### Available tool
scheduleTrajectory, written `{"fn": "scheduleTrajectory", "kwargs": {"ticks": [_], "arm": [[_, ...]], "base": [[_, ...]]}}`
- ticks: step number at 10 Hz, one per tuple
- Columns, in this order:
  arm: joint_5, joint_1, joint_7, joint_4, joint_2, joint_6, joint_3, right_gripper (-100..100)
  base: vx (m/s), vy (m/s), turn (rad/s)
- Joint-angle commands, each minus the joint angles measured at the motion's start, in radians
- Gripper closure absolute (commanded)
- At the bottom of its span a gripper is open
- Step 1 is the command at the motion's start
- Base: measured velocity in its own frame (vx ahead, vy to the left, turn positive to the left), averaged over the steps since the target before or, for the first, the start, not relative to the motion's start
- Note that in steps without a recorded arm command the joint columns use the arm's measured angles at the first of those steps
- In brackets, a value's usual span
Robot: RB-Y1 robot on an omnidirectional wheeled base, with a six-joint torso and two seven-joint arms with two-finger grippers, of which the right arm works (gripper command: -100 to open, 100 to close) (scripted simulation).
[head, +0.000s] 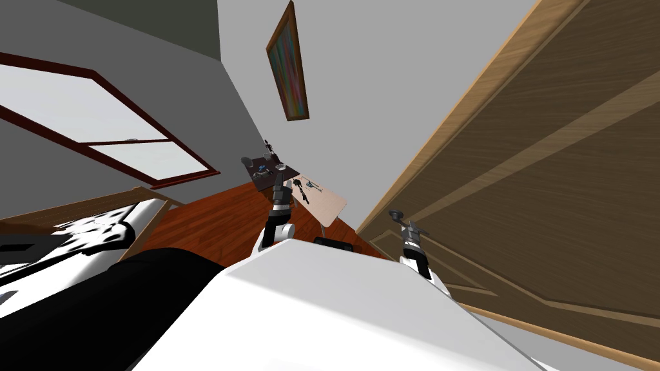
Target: Pull the door open
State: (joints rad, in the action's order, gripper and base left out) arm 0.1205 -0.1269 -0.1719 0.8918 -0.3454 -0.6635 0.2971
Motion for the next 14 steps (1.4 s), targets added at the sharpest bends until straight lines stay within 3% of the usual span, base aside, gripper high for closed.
{"fn": "scheduleTrajectory", "kwargs": {"ticks": [1,14], "arm": [[0.001,0.012,0.008,-0.007,0.003,0.004,0.003,-100],[0.005,0.014,0.009,-0.014,0.001,0.003,0.008,-100]], "base": [[0.000,0.000,0.000],[0.000,-0.001,0.002]]}}
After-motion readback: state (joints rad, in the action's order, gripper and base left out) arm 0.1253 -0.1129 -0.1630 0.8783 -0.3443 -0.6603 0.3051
